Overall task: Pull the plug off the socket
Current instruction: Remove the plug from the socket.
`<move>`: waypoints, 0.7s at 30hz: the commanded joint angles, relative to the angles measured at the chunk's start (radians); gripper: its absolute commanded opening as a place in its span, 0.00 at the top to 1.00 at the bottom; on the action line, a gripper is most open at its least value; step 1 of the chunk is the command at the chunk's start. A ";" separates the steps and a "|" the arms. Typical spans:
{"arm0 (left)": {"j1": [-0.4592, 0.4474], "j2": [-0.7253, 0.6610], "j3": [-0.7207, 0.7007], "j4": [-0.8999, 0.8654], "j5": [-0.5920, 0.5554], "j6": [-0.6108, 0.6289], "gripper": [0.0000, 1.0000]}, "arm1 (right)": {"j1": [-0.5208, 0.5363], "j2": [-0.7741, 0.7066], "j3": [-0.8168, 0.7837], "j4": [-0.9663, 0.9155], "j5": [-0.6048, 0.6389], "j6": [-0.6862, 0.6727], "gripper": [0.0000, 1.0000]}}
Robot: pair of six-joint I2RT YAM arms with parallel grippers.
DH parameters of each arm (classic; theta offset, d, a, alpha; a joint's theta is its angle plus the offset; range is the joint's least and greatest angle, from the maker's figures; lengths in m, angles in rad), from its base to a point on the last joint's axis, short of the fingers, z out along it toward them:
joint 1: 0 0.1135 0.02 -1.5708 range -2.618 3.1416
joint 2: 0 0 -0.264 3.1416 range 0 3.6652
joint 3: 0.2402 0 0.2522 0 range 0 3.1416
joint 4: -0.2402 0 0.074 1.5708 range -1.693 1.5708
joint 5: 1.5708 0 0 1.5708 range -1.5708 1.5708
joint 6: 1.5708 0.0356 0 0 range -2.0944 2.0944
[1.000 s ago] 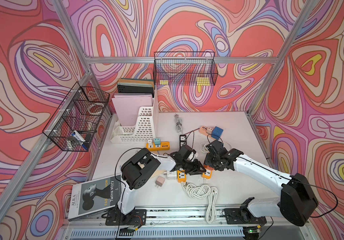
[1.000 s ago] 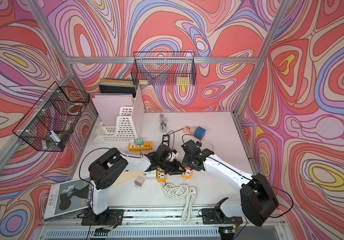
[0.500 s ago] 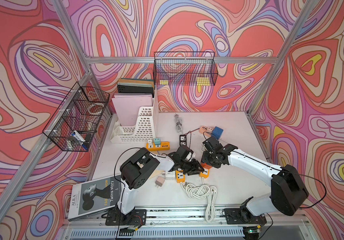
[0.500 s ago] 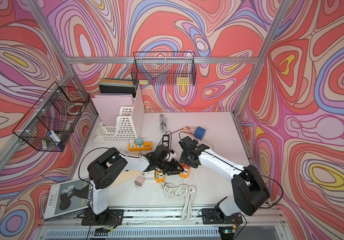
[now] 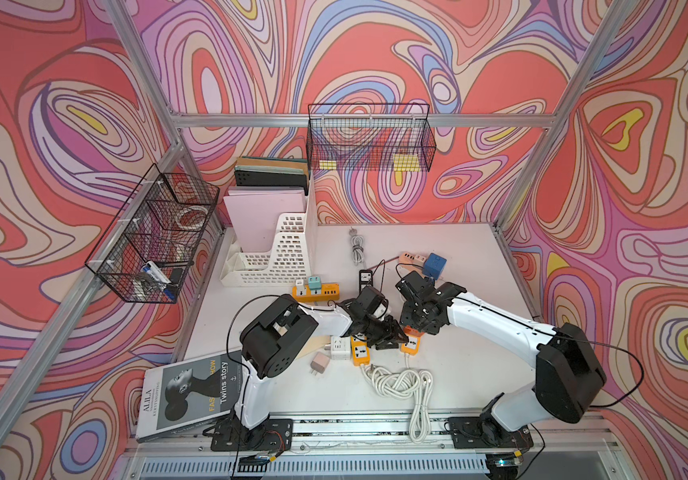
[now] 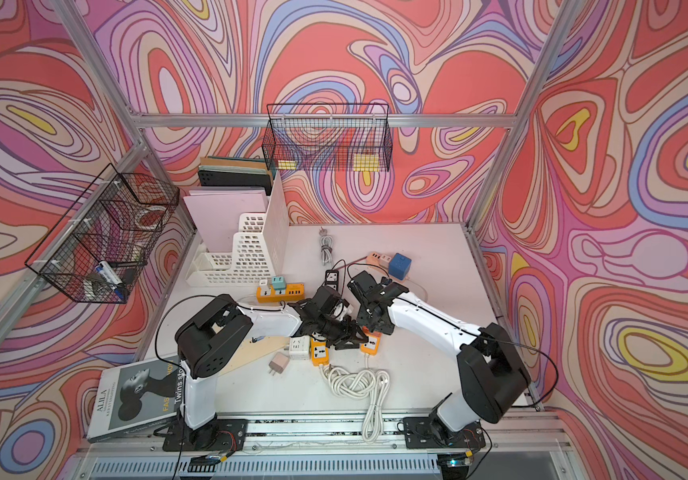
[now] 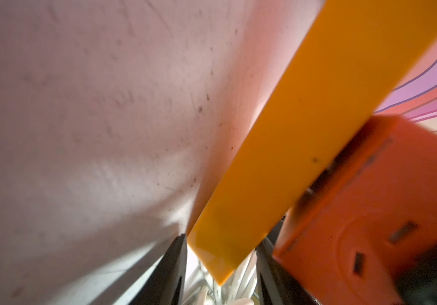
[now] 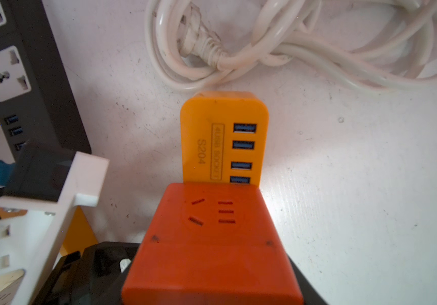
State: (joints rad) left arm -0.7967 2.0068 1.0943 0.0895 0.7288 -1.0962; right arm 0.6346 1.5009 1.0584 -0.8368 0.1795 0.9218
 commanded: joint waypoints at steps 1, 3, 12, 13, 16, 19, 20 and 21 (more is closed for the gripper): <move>0.024 0.105 -0.027 -0.169 -0.185 -0.002 0.54 | 0.040 -0.115 -0.032 0.090 -0.113 0.048 0.60; 0.024 0.115 -0.020 -0.137 -0.161 -0.001 0.53 | 0.040 -0.124 -0.089 0.153 -0.147 0.077 0.59; 0.026 0.079 -0.083 0.292 0.008 -0.034 0.51 | -0.094 -0.128 -0.181 0.397 -0.344 -0.037 0.59; 0.027 0.073 -0.093 0.332 0.020 -0.036 0.50 | -0.123 -0.137 -0.185 0.414 -0.372 -0.050 0.59; 0.037 0.050 -0.129 0.426 0.044 -0.038 0.49 | -0.194 -0.156 -0.180 0.423 -0.448 -0.126 0.59; 0.045 0.040 -0.165 0.511 0.062 -0.059 0.47 | -0.227 -0.182 -0.195 0.427 -0.484 -0.160 0.59; 0.048 0.042 -0.174 0.553 0.073 -0.072 0.46 | -0.232 -0.192 -0.208 0.441 -0.497 -0.164 0.60; 0.050 0.045 -0.184 0.600 0.086 -0.093 0.41 | -0.236 -0.205 -0.233 0.472 -0.520 -0.163 0.60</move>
State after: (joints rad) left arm -0.7525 2.0392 0.9401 0.5484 0.8135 -1.1507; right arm 0.4046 1.3643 0.8425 -0.5171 -0.1764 0.7856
